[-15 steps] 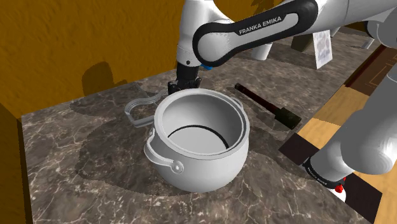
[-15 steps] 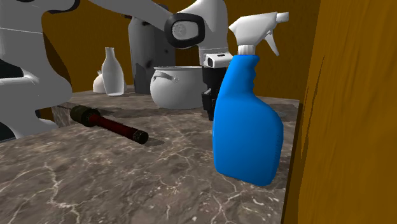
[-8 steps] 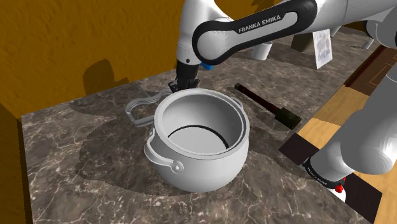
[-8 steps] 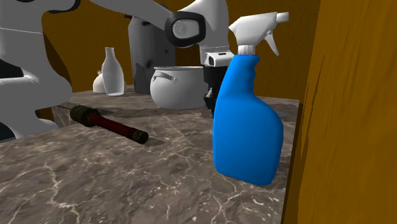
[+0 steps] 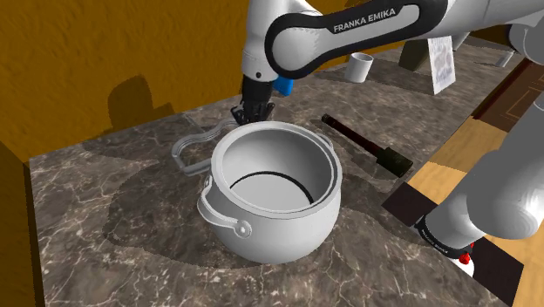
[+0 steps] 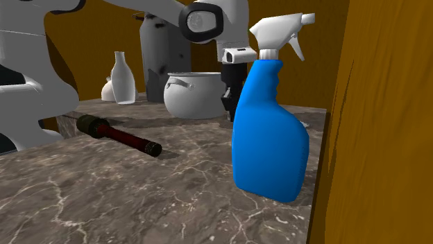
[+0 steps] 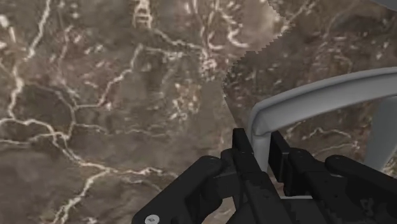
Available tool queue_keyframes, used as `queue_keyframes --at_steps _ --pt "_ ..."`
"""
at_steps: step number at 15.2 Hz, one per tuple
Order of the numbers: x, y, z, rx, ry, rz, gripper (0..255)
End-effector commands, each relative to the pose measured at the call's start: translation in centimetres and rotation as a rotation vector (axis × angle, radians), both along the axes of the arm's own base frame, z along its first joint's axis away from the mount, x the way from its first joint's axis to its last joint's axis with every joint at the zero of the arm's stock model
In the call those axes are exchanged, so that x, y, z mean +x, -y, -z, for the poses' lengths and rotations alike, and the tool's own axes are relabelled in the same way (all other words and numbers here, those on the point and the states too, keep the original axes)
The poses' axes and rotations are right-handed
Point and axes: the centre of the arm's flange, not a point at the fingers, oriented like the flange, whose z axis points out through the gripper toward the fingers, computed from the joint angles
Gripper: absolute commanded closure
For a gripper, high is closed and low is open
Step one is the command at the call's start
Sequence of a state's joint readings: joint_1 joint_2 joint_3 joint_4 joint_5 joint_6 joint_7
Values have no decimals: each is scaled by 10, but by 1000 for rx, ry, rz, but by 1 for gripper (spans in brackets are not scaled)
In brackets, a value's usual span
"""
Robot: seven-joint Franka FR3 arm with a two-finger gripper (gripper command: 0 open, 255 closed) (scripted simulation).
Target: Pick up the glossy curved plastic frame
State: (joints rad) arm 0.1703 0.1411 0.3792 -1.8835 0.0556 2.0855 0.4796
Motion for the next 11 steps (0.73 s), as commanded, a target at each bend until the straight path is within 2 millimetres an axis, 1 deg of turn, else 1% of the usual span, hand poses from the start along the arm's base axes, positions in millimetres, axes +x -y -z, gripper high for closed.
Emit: queue_keyframes --at_steps 1,9,11 --pt "1 0 -10 0 0 0 255" --pt "1 0 -52 0 0 0 255" --pt "1 0 -53 0 0 0 255"
